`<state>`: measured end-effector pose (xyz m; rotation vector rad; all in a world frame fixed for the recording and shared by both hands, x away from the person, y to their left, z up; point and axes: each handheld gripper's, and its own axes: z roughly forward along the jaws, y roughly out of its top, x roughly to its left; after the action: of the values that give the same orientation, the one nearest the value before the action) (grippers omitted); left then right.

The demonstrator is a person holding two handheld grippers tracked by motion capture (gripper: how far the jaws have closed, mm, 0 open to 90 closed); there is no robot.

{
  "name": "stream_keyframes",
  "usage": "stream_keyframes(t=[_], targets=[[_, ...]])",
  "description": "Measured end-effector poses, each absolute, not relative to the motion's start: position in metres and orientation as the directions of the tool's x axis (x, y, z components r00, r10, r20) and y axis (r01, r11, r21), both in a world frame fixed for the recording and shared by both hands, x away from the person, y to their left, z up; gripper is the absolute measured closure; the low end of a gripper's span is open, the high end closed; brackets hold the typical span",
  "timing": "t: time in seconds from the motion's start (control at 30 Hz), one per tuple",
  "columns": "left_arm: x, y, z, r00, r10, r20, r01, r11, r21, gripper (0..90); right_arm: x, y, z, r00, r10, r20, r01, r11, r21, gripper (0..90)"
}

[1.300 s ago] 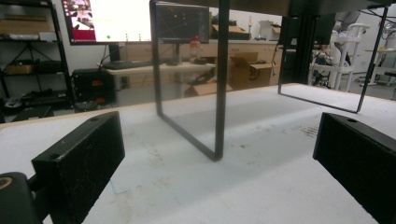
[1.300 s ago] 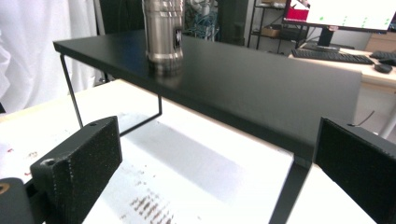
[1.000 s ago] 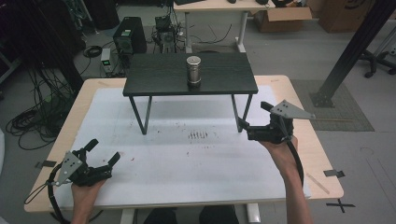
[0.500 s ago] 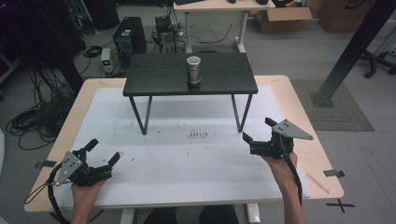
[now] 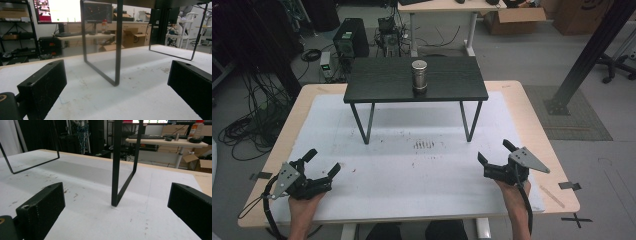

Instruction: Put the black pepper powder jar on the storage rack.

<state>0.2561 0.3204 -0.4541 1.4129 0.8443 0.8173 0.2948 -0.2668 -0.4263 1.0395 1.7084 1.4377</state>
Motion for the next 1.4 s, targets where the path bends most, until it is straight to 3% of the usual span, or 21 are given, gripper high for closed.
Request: stream_keyframes(t=[0.37,0.83,1.4], targets=[[0.256,0.32,-0.454,0.483,0.876,-0.011,0.018,0.002,1.0,2.7,0.283,-0.273,-0.446,-0.435,0.901,0.003,0.116,0.053,0.992,0.8],[0.256,0.32,-0.454,0.482,0.876,-0.008,0.016,0.0,1.0,2.7,0.27,-0.276,-0.455,-0.407,0.913,-0.003,-0.012,-0.002,1.0,0.5],[0.256,0.32,-0.454,0.477,0.879,-0.008,0.017,0.0,1.0,2.7,0.269,-0.276,-0.455,-0.413,0.911,-0.012,-0.014,0.007,1.0,0.0]])
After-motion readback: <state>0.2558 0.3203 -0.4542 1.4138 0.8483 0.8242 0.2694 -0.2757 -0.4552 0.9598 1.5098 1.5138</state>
